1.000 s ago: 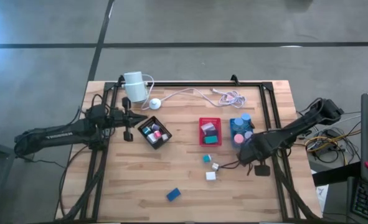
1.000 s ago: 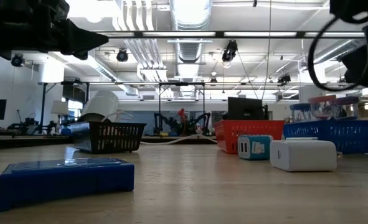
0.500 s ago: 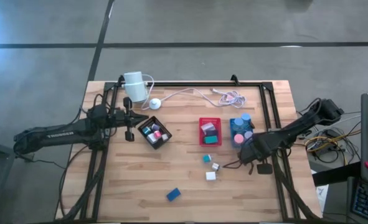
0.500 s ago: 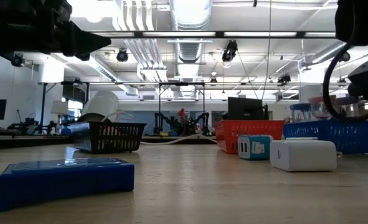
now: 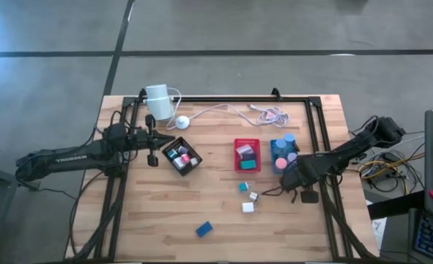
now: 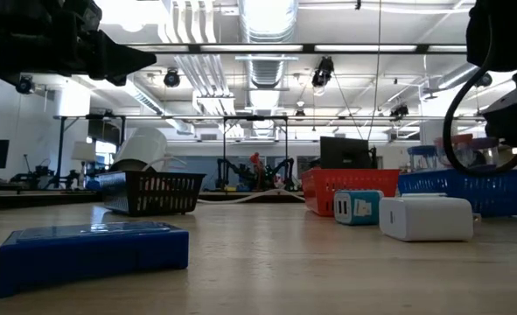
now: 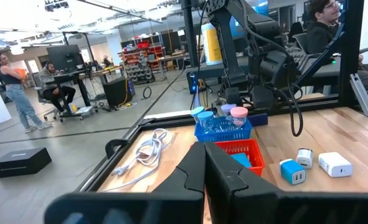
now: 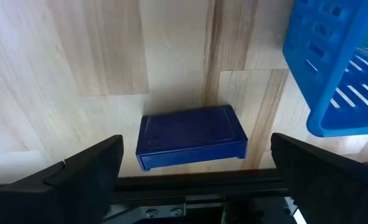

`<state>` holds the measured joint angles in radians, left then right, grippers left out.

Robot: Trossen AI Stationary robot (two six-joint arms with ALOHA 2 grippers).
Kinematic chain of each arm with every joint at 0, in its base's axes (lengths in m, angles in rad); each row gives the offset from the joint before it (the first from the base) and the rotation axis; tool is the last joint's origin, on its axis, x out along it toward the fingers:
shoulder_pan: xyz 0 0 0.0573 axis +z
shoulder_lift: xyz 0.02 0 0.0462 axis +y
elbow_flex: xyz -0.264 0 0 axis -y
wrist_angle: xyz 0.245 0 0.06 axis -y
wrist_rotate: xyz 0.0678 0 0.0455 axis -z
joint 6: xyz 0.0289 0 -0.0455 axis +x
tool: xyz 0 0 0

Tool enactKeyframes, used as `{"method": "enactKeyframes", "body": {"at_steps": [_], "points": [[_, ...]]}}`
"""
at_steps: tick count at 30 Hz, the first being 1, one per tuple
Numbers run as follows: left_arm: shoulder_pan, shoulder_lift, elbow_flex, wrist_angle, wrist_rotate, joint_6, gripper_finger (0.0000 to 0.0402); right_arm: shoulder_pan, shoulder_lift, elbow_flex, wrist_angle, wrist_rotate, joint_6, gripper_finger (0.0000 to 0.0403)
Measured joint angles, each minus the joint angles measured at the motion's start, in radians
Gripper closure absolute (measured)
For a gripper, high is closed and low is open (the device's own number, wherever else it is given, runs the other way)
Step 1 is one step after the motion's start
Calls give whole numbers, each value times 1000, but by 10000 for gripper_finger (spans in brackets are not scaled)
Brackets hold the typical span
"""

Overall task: Pick & Place Office items
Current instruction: Put the violet digital clock into the red bin

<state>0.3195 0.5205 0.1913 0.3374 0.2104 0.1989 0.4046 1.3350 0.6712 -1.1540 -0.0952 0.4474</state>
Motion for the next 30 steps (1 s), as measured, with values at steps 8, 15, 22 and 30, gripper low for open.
{"method": "enactKeyframes", "body": {"at_steps": [8, 15, 22, 30], "points": [[0, 0, 0, 0, 0, 0, 399, 1, 0, -9, 14, -8, 17, 3], [0, 0, 0, 3, 0, 0, 399, 0, 0, -10, 14, -48, 28, 3], [0, 0, 0, 3, 0, 0, 399, 1, 0, -11, 22, -50, 36, 3], [0, 0, 0, 3, 0, 8, 399, 3, 3, 8, 6, -40, 13, 3]]}}
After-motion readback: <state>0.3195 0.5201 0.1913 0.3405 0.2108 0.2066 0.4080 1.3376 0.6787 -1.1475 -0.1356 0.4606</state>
